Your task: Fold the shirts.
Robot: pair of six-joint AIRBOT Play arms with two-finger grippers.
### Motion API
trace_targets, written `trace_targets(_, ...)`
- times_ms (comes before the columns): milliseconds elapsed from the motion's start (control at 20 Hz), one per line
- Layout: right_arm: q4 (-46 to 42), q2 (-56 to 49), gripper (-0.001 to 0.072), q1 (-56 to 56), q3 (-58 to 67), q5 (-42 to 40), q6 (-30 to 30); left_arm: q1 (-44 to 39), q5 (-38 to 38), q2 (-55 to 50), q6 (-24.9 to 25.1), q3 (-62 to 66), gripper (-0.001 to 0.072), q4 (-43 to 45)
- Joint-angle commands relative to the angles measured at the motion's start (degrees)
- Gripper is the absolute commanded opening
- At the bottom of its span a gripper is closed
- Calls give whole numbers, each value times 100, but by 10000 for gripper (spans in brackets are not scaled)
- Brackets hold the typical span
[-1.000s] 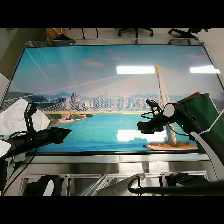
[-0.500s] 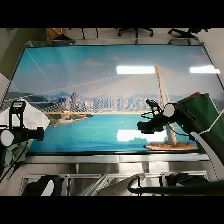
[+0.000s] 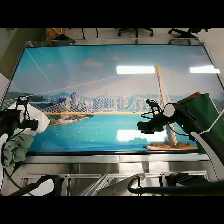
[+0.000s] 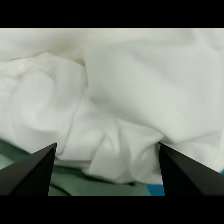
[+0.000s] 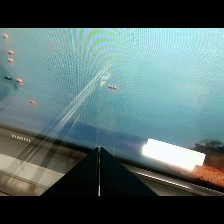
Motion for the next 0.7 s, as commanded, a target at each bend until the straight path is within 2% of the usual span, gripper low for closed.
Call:
trace_targets(0, 0, 2, 12, 7, -2, 7, 0, 348, -39, -929, 74, 540, 689, -400)
trace_targets(200, -4, 2, 12, 7, -2, 4, -22, 332, -269, -1541, 835, 933, 684, -1176)
trace_targets(250, -4, 2, 12, 7, -2, 4, -22, 332, -356, -1633, 868, 1019, 459, -1263)
trace_targets(300, -2, 2, 12, 7, -2, 4, -20, 332, -476, -1685, 925, 1132, 27, -1272)
trace_targets(550, -2, 2, 12, 7, -2, 7, -20, -35, -1152, -1373, 975, 2323, 10, -1375)
trace_targets(650, -2, 2, 12, 7, -2, 9, -20, -415, -1342, -1010, 1121, 3032, 10, -2083)
